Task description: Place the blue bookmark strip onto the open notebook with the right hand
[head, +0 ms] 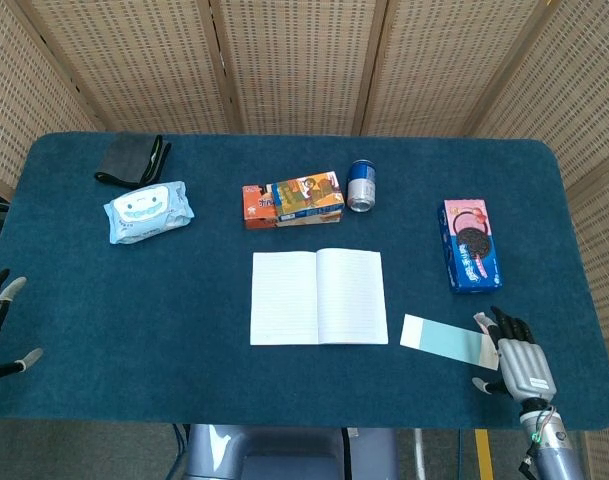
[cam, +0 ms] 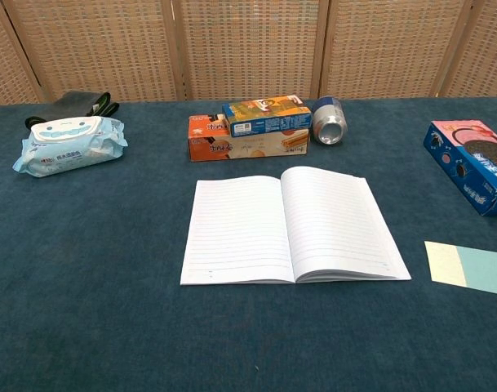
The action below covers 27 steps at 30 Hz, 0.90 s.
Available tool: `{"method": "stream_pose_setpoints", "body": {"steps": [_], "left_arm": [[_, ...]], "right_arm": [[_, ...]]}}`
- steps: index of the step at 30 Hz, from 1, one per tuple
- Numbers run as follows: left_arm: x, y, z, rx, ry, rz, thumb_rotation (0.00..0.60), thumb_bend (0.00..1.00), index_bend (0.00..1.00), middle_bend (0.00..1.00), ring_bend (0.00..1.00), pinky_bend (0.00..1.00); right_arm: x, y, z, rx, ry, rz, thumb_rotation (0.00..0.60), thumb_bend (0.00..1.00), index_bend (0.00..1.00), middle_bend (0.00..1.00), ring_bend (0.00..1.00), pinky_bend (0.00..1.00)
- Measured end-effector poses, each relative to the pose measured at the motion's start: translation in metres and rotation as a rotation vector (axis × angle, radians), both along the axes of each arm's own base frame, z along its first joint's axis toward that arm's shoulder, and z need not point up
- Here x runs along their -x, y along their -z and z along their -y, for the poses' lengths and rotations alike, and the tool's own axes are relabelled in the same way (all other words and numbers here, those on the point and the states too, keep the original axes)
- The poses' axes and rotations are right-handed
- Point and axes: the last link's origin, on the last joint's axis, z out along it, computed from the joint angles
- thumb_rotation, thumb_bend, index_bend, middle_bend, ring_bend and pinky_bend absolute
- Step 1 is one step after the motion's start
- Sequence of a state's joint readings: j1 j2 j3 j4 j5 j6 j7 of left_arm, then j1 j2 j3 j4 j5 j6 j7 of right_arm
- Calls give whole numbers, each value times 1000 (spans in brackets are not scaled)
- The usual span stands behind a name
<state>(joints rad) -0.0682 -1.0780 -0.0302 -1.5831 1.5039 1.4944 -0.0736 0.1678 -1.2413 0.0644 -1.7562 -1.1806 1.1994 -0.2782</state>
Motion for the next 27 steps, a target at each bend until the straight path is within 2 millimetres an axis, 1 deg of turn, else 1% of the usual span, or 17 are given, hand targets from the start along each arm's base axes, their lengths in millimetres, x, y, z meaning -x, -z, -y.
{"method": "stream_pose_setpoints", "body": {"steps": [3,8,12,27], "left_arm": [[0,-1,0,6,2,3,600,0,0,0,0,0],[0,-2,1,6,8,8,600,0,0,0,0,0],[1,-3,1,5,8,10,600,0,0,0,0,0],[1,-2,-1,8,2,8,600,0,0,0,0,0]], "right_arm": [[-5,5,7,-1,21,2,600,85,150,0,0,0],[-13,15,17,-7,52,14,600,92,232,0,0,0],[-17,23,22,-13,53,10,600,91,237,0,0,0],[-18,43,32,-32,73,-7,600,92,237,0,0,0]]}}
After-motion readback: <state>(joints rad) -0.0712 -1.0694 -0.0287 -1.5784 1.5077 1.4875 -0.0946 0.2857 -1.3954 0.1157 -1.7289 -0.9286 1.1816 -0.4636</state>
